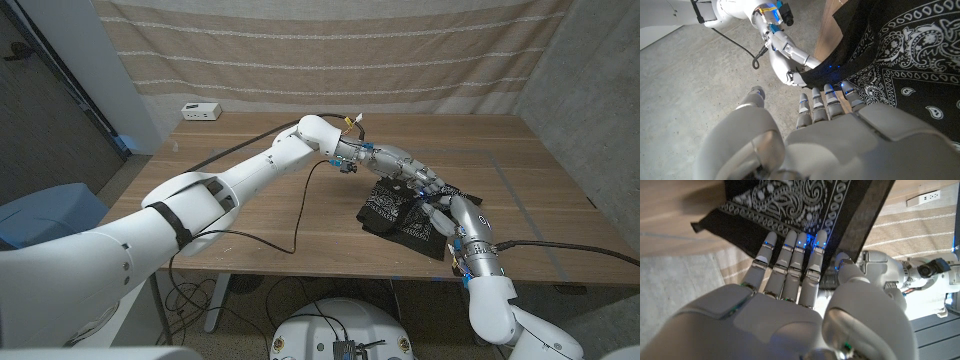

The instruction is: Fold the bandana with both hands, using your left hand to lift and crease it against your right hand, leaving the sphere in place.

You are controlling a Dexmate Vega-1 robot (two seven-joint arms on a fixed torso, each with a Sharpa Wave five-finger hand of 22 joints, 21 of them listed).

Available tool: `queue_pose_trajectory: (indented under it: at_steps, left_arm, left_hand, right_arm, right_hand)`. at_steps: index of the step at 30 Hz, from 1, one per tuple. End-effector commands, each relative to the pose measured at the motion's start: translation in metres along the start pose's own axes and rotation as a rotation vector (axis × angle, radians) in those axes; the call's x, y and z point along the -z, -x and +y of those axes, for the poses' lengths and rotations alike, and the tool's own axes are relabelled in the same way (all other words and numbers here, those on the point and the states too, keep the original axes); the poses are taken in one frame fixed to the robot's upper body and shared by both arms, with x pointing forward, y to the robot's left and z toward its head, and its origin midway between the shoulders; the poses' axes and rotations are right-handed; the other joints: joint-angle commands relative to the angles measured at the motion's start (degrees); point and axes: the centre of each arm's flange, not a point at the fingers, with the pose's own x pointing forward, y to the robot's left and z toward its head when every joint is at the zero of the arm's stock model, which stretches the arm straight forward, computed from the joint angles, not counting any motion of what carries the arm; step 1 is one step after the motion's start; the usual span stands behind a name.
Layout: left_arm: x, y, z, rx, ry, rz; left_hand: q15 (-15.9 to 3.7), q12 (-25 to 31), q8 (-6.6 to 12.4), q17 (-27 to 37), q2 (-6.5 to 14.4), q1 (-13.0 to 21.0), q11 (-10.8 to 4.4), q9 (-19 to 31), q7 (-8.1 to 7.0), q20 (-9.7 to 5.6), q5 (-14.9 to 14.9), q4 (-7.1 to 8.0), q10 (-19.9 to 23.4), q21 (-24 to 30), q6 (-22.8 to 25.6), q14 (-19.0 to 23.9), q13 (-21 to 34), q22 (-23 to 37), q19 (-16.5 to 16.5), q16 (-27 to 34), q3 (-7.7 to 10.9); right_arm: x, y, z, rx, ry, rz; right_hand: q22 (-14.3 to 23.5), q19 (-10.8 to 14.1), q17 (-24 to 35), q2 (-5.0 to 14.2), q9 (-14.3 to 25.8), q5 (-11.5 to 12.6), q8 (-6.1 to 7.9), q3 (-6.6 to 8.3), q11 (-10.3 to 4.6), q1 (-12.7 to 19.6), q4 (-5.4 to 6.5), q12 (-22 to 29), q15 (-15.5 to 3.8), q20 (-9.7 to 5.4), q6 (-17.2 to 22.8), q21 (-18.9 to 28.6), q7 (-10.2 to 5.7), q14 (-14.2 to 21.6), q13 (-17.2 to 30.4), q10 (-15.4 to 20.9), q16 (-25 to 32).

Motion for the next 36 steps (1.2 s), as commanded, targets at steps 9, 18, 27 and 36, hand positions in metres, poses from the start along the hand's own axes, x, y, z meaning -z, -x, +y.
queue_pose_trajectory:
  at_steps: [9,18,27,36]
  left_arm:
    - [-0.007,0.026,0.006,-0.089,-0.035,-0.063]
    - [-0.011,0.067,0.002,-0.383,-0.111,-0.129]
    - [0.0,0.122,-0.021,-0.739,-0.155,-0.135]
    - [0.012,0.159,-0.039,-0.903,-0.132,-0.136]
  left_hand:
    - [0.16,-0.02,0.16,-0.15,0.05,-0.84,-0.13,-0.37,0.14,0.22,0.02,-0.08,-0.19,-0.54,-0.7,0.02,-0.32,-0.01,-1.21,0.44,-0.47]
    - [0.12,-0.14,0.19,-0.44,0.16,-0.91,-0.64,-0.96,-0.53,0.2,0.15,-0.53,-1.06,-0.74,-1.58,-0.73,-0.91,-0.06,-1.08,0.16,-0.33]
    - [0.07,-0.31,0.19,-0.7,0.31,-0.96,-1.21,-1.52,-1.82,0.09,0.3,-1.09,-2.5,-0.73,-2.86,-1.4,-1.62,-0.12,-0.23,-0.01,-0.13]
    - [0.14,-0.56,0.04,-0.9,0.63,-1.51,-1.6,-2.04,-3.37,0.1,0.4,-1.51,-4.74,-0.86,-5.22,-2.84,-2.68,-0.23,0.64,-0.31,0.0]
  right_arm:
    - [-0.012,0.029,-0.064,0.359,0.19,0.038]
    - [-0.011,0.007,-0.064,0.355,0.135,-0.009]
    - [-0.009,-0.03,-0.057,0.286,0.016,-0.053]
    - [-0.007,-0.059,-0.052,0.256,-0.174,-0.105]
  right_hand:
    - [0.21,0.64,-0.23,-0.16,0.29,0.3,0.07,0.53,-0.51,-0.39,-0.32,0.16,-0.44,-0.16,0.57,0.47,0.16,0.47,0.1,0.26,-0.73]
    - [0.19,-0.49,-0.05,0.07,0.32,0.3,-1.67,1.37,-0.86,0.0,-0.74,-1.72,-0.84,-0.38,-4.26,-0.11,-0.85,-3.69,0.07,-4.32,-2.74]
    - [0.15,-2.4,0.13,-0.04,0.39,0.24,-2.3,1.99,-1.95,0.04,-0.85,-3.16,-0.68,-0.16,-11.57,-1.08,-2.4,-8.68,0.09,-11.07,-5.04]
    - [0.07,-3.94,0.12,-0.39,0.42,0.21,-2.41,2.22,-2.33,-0.22,-0.79,-3.56,-0.07,0.09,-19.3,-1.94,-4.03,-13.37,0.07,-18.55,-6.99]
